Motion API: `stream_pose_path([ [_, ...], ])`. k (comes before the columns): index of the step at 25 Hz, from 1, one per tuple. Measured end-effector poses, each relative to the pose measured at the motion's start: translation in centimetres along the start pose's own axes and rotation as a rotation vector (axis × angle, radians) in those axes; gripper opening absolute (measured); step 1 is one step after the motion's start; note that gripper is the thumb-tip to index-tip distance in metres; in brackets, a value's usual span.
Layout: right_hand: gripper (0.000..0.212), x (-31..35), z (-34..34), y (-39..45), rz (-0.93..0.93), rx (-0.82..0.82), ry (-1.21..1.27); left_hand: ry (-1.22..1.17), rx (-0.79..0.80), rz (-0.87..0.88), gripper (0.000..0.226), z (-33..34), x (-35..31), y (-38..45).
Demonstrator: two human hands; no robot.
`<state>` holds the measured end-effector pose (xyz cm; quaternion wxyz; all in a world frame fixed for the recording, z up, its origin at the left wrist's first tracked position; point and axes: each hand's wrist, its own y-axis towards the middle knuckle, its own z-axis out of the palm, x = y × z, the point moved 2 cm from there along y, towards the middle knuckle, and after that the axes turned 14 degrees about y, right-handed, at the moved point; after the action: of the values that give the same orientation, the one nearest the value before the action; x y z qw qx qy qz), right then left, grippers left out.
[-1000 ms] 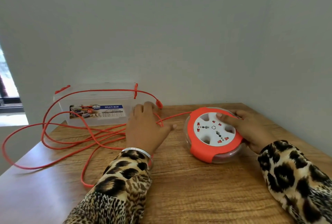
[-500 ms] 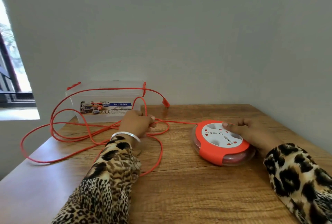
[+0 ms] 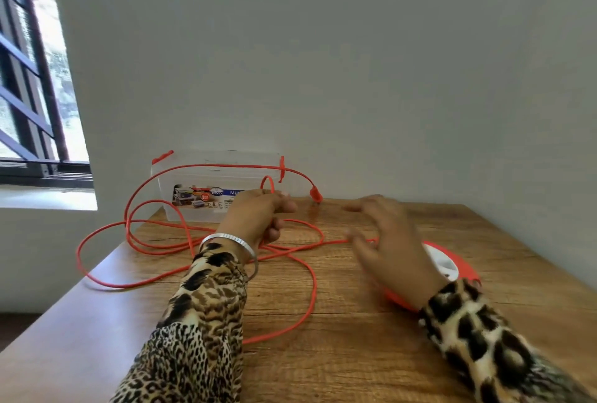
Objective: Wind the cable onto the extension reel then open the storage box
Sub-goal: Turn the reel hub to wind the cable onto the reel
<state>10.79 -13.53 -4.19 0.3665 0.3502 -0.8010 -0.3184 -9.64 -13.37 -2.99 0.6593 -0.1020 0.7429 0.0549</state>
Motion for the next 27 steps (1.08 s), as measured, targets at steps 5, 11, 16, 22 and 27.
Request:
stream_pose_path([
  [5, 0.043, 2.5, 10.7, 2.0, 0.215, 0.594, -0.096, -0.224, 0.009, -0.058, 0.033, -2.3, 0.3, 0.3],
  [11, 0.024, 1.9, 9.6, 1.1, 0.118, 0.5, -0.28, -0.301, -0.171, -0.115, 0.017, -7.7, 1.3, 0.6],
  [16, 0.015, -0.2, 6.5, 1.9, 0.286, -0.018, -0.125, 0.207, -0.596, -0.078, 0.028, -12.5, 3.9, 0.9],
  [22, 0.015, -2.8, 4.3, 1.5, 0.48, -0.237, -0.055, 0.967, -0.498, -0.198, 0.026, -11.4, 5.7, 0.3],
  [27, 0.009, -2.4, 5.0, 1.3, 0.437, -0.165, 0.063, 0.894, -0.701, 0.055, 0.036, -10.3, 3.7, -1.1],
])
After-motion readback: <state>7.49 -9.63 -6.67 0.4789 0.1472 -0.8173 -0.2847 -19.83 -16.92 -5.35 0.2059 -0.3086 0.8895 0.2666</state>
